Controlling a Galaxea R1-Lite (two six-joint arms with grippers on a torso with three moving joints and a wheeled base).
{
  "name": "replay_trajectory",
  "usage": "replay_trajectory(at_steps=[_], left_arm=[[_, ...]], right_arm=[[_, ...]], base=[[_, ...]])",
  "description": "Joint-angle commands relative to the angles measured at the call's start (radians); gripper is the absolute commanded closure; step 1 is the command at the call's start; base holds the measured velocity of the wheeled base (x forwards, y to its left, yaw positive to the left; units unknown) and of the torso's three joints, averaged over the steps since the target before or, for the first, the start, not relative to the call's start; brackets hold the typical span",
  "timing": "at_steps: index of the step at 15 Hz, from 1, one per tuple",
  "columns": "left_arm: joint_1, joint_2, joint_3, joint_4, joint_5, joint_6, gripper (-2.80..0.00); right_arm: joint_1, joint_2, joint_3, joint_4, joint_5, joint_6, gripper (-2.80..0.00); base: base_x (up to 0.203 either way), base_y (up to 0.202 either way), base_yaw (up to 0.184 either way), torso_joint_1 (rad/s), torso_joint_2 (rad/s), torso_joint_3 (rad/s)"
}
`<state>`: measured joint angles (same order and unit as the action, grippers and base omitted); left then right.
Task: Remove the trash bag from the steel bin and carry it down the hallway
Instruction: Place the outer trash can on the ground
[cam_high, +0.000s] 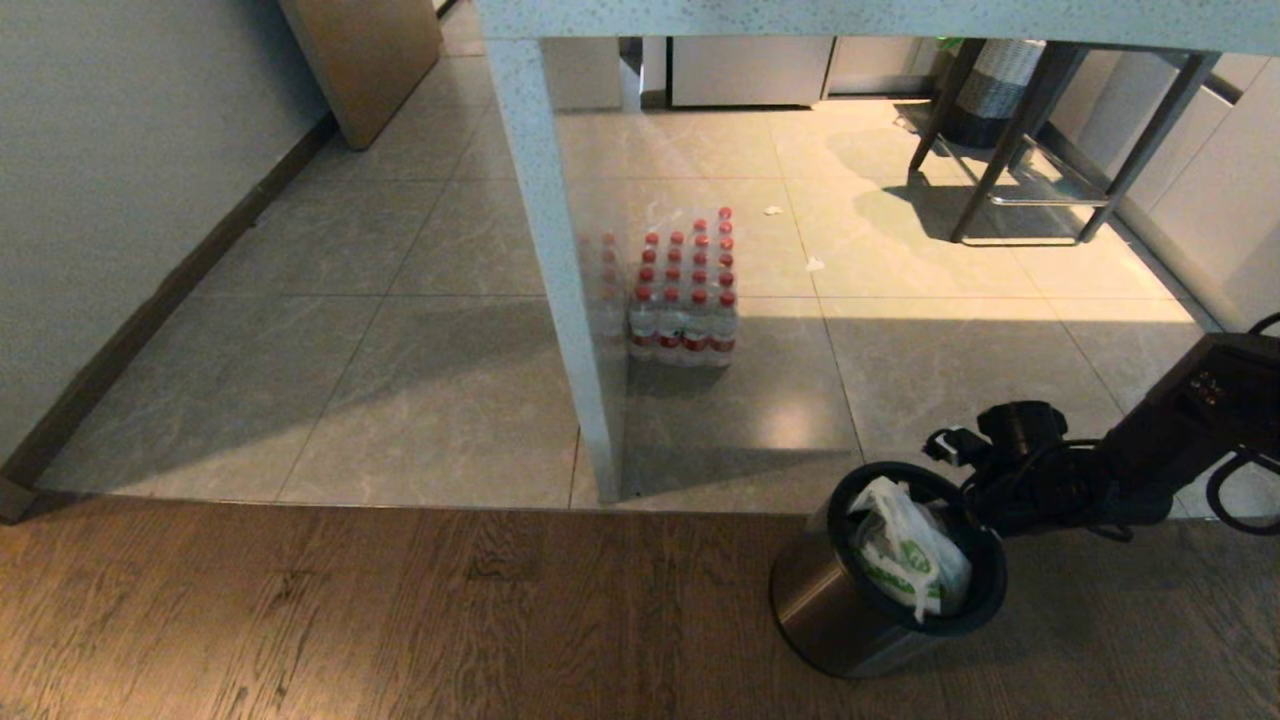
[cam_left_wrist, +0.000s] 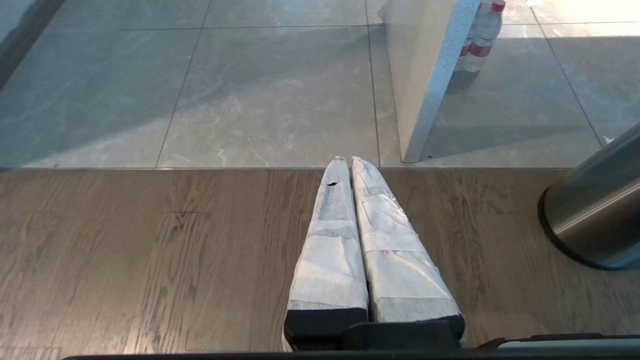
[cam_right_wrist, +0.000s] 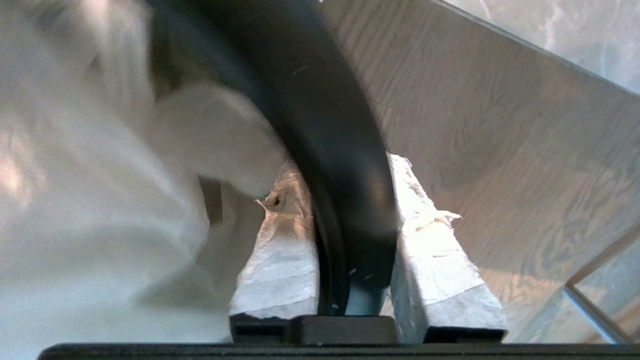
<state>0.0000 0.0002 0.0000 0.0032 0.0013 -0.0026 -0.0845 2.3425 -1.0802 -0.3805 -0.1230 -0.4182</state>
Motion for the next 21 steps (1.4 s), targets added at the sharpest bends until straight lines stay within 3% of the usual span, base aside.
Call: replay_trajectory(at_steps=[1, 6, 11, 14, 18, 21], left_arm=[[0.000, 0.000, 0.000, 0.000, 0.000, -0.001, 0.00], [0.000, 0.000, 0.000, 0.000, 0.000, -0.001, 0.00], [0.000, 0.000, 0.000, 0.000, 0.000, -0.001, 0.00], [0.000, 0.000, 0.000, 0.000, 0.000, -0.001, 0.00], [0.000, 0.000, 0.000, 0.000, 0.000, -0.001, 0.00], [0.000, 0.000, 0.000, 0.000, 0.000, -0.001, 0.00]], right_arm=[[0.006, -0.066, 0.021, 0.004, -0.001, -0.002, 0.00], [0.037, -0.275, 0.105, 0.062, 0.001, -0.002, 0.00], [0.053, -0.632, 0.137, 0.300, 0.002, 0.004, 0.00], [0.042, -0.883, 0.063, 0.541, 0.001, 0.009, 0.00], [0.019, -1.146, -0.139, 0.938, 0.001, 0.026, 0.00], [-0.020, -1.239, -0.264, 1.048, 0.001, 0.059, 0.00]], base=[[0.000, 0.000, 0.000, 0.000, 0.00, 0.000], [0.000, 0.000, 0.000, 0.000, 0.00, 0.000], [0.000, 0.000, 0.000, 0.000, 0.00, 0.000], [0.000, 0.000, 0.000, 0.000, 0.00, 0.000], [0.000, 0.000, 0.000, 0.000, 0.00, 0.000], [0.000, 0.000, 0.000, 0.000, 0.00, 0.000]])
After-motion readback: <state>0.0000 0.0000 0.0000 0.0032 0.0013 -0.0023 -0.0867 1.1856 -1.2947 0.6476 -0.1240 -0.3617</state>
